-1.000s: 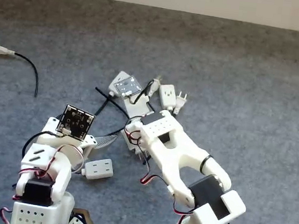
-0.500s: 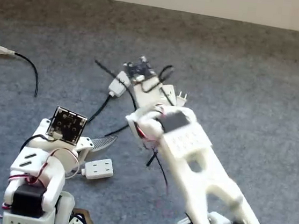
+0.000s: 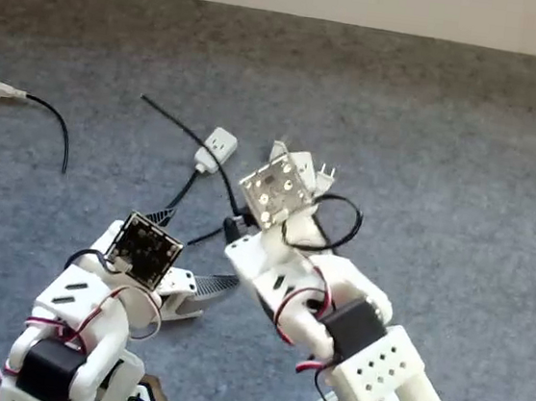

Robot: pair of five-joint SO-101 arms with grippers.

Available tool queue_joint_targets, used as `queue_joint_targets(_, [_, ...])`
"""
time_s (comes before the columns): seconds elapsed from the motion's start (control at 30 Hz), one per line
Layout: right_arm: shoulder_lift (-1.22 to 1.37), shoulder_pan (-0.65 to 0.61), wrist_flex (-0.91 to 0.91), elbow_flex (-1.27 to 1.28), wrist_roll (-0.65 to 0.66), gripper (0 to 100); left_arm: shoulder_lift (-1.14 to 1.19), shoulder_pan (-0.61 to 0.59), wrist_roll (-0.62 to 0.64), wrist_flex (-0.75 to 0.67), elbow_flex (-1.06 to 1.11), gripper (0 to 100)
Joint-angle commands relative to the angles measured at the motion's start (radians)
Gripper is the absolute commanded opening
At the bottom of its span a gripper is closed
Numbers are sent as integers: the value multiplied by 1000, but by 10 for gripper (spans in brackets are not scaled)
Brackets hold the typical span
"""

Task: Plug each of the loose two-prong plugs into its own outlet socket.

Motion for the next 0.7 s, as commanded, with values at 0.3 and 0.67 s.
queue_joint_targets(0.3, [-33, -42, 259, -266, -11, 5, 7, -124, 5, -241, 166, 457])
queue_joint_targets(0.67, [-31, -24, 401, -282, 72, 5, 7, -168, 5, -247, 166, 457])
